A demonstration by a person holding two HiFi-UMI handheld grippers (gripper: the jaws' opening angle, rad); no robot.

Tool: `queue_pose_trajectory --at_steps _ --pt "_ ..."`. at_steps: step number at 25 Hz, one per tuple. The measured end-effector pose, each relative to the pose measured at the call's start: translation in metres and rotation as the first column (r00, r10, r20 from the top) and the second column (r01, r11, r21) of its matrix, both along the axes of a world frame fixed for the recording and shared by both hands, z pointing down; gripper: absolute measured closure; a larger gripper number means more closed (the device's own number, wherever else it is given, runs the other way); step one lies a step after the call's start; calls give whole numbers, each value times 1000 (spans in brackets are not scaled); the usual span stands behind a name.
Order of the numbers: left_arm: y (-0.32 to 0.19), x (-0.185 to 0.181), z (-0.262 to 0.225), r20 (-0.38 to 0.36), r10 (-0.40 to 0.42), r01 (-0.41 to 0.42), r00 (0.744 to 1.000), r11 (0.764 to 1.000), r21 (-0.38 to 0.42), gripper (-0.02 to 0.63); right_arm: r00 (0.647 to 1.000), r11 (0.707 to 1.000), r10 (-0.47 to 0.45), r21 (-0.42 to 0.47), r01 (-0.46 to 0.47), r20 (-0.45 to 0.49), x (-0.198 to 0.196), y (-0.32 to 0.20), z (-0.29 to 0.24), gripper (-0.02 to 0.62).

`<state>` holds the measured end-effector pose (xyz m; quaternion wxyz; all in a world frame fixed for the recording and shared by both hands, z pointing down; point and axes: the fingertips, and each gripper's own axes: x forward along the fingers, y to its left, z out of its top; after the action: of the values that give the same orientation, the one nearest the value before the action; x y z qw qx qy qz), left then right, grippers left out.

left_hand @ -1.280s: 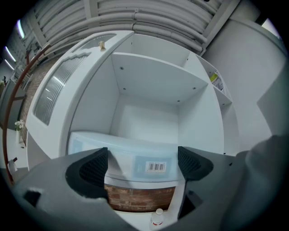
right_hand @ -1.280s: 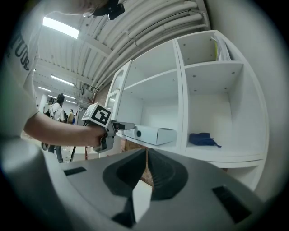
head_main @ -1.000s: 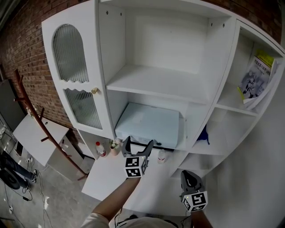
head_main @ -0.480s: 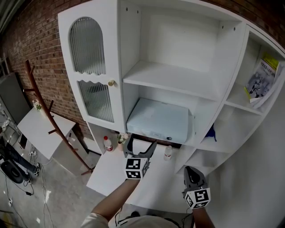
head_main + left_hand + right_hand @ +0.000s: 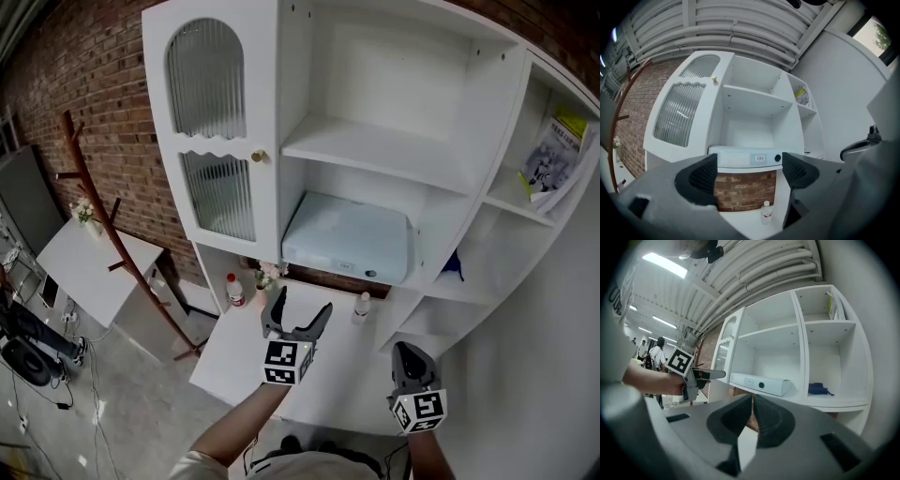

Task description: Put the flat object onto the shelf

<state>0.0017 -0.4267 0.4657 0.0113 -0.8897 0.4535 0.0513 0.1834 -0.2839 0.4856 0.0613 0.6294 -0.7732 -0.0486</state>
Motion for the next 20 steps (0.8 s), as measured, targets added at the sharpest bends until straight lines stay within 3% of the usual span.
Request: queue_pose_trajectory --at_steps 5,8,11,16,20 --pt "24 -9 14 25 38 -37 999 999 -19 177 1000 1000 13 -4 -13 4 -14 15 6 563" --pt "39 -13 18 5 48 -48 999 999 -7 305 1000 1000 12 -9 -12 6 -19 26 10 563" --pt "58 -15 19 -11 64 -64 998 998 -6 315 1000 1000 7 -13 -7 1 -20 37 12 563" --pt "95 -23 21 -5 50 -49 999 998 27 463 1000 1000 -13 -4 13 5 -23 56 10 563" --pt "124 -33 34 7 14 -14 1000 1000 3 554 999 999 -34 14 33 21 -26 77 6 563"
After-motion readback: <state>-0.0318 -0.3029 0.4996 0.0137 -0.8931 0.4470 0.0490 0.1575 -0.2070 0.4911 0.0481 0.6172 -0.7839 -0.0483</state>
